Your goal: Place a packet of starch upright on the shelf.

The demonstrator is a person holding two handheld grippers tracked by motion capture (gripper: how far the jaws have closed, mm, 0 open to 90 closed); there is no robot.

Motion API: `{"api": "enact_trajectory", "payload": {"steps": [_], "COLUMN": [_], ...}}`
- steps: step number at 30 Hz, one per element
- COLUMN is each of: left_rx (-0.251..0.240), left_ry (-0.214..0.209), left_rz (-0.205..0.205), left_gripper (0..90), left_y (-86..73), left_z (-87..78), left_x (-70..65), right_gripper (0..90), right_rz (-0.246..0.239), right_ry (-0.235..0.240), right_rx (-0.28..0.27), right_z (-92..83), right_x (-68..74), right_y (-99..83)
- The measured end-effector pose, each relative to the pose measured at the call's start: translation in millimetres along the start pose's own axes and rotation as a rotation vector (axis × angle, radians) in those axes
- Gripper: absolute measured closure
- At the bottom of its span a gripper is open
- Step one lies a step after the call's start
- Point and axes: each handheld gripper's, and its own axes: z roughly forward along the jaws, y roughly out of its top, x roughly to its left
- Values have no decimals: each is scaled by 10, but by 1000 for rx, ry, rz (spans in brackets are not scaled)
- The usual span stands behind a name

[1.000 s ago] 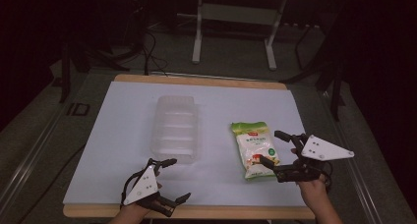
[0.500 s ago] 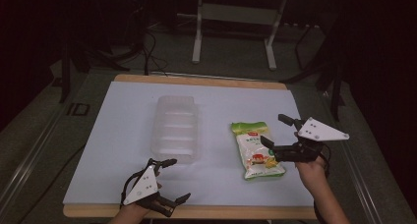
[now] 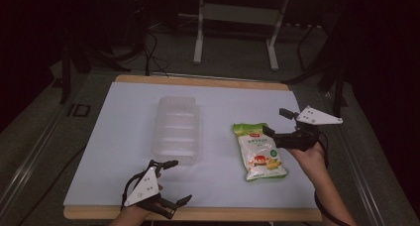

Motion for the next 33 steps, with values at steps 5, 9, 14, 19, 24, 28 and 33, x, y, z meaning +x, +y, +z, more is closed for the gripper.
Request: {"api": "enact_trajectory", "payload": {"steps": [5, 9, 14, 19, 24, 28, 33], "left_rx": [1, 6, 8, 10, 14, 16, 16], "left_ry": [0, -1, -3, -5, -6, -7, -8], "left_rz": [-1, 1, 4, 5, 7, 9, 8], "left_gripper": [0, 0, 0, 0, 0, 0, 0], "left_y": [-2, -4, -4, -5, -4, -7, 1], "left_z": [0, -1, 4, 7, 7, 12, 15], "left_x": [1, 0, -2, -2, -5, -9, -14], "right_gripper": [103, 103, 103, 103, 130, 130, 128], "right_rz": [10, 37, 67, 86, 113, 115, 119], "right_ry": [-6, 3, -6, -31, -36, -48, -54], "right_rx": [29, 49, 85, 127, 145, 184, 218], "right_z": [96, 163, 272, 373, 457, 540, 625], "right_x": [-103, -191, -307, -406, -492, -520, -533], "right_y": [-85, -167, -331, -496, -620, -692, -787]}}
